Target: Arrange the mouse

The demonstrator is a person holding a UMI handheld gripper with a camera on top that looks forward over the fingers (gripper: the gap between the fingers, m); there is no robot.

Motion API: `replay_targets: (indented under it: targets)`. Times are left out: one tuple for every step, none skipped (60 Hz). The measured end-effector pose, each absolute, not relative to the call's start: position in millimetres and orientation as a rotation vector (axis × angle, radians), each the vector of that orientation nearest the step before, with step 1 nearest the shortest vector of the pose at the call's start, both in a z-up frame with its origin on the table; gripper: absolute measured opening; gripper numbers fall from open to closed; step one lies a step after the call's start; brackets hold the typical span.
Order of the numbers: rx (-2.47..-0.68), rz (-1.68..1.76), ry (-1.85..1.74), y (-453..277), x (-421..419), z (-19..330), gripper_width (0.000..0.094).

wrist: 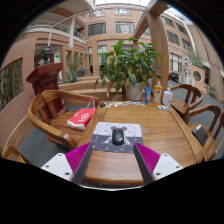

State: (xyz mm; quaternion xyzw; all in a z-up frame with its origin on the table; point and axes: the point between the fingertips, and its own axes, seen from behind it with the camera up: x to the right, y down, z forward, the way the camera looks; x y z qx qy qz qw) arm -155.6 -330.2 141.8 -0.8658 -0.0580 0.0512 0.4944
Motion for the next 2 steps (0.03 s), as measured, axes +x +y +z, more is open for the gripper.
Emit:
replay_targets:
  targets:
    - [-2.099, 0.124, -0.141, -330.6, -155.8, 141.3, 0.0854]
    - [-2.099, 0.124, -0.142, -330.6, -155.9, 140.8, 0.0853]
